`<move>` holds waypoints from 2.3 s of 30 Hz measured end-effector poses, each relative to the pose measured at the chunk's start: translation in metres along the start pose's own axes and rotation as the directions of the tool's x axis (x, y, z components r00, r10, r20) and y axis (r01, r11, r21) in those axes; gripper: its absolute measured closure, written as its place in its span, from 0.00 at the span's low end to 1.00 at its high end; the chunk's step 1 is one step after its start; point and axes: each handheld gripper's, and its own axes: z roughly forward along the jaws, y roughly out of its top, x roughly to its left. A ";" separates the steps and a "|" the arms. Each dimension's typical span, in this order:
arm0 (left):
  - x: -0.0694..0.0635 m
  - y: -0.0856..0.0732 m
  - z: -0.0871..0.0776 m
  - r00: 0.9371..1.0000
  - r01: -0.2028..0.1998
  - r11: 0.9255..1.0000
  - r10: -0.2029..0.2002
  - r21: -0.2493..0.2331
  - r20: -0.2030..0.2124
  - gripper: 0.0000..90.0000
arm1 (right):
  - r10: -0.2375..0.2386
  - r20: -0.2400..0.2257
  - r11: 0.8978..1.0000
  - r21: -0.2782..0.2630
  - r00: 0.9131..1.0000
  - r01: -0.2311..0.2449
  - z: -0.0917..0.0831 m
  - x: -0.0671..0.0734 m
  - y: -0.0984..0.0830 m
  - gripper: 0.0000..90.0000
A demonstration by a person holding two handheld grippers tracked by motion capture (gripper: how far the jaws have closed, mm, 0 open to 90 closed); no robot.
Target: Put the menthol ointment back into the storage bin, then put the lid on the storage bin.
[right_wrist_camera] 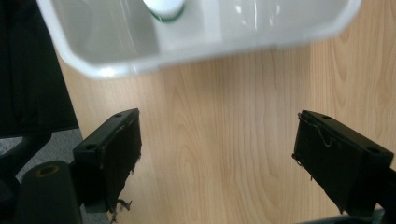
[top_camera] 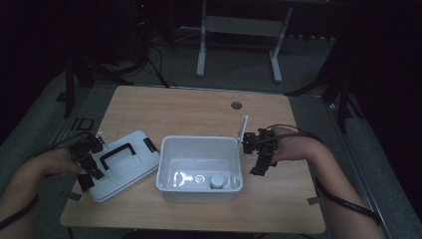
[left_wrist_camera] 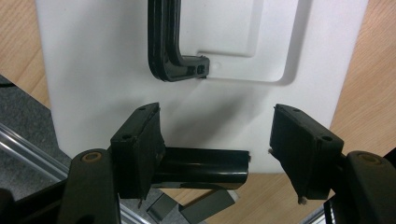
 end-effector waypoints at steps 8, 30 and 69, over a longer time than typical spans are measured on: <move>0.000 0.002 0.000 1.000 -0.001 1.000 0.002 -0.014 0.009 0.35 | 0.050 0.017 0.999 -0.008 0.999 -0.050 0.013 -0.004 -0.032 0.17; 0.002 0.017 0.002 0.995 -0.074 0.997 0.075 0.012 -0.063 0.43 | 0.127 -0.038 0.989 0.077 0.991 -0.124 0.096 -0.002 -0.084 0.17; 0.003 0.030 0.015 0.997 -0.068 0.995 0.070 0.067 -0.021 0.93 | 0.134 -0.051 0.987 0.097 0.990 -0.129 0.107 -0.002 -0.084 0.17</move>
